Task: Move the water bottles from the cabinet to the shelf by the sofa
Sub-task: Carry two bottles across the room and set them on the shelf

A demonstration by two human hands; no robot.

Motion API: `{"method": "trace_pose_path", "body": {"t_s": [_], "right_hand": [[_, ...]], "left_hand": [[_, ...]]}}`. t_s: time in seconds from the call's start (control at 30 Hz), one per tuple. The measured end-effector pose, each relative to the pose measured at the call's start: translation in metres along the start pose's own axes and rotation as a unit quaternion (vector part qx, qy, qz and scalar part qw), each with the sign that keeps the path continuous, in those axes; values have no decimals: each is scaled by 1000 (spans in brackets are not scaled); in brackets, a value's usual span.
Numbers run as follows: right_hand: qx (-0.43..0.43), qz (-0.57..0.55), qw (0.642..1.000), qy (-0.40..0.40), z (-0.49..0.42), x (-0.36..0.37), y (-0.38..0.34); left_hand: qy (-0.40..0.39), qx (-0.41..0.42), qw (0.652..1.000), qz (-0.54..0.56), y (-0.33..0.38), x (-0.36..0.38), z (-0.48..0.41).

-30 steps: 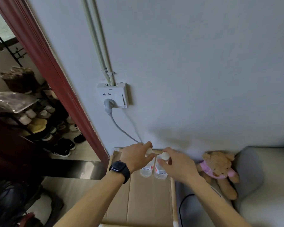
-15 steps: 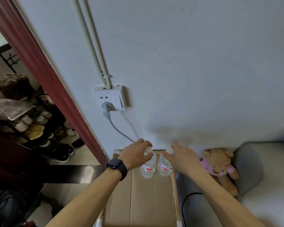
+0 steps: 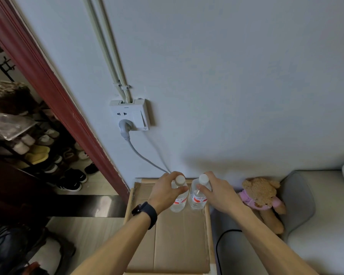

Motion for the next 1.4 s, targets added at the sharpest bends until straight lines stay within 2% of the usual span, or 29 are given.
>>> {"method": "trace_pose_path", "body": {"t_s": [0.2,0.37,0.47,0.57,0.7,0.83,1.13,1.4], "right_hand": [[13,-47,997,61,5,-3,-1],[35,-64,994,87,4,-2,4],[30,-34,998,52,-4,-1,3],[56,-57,997,4,-10,1,12],[55,-106,992,-49,-10,13,14],[43,-133,989,-53,-8,20,12],[39,-159,986,-30,-11,19,16],[54,-154,985,-63,-22,19,20]], "left_hand": [[-54,20,998,-9,15,9,-18],[-64,14,998,-15,21,7,-28],[-51,-7,999,0,13,6,-25],[-47,-29,998,34,0,9,-16],[-58,-40,997,29,-10,18,-9],[-42,-43,995,80,-9,20,-9],[-35,-40,995,90,-5,19,-14],[-32,-63,990,121,-9,17,-15]]}}
Point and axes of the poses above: each hand's wrist, its own z-axis away from the middle knuckle, its own x-axis out of the palm, y = z × x, the point moved 9 cm from there along -z, towards the middle knuckle, and after that the axes turned 4 degrees about -y, right-handed, at the moved point
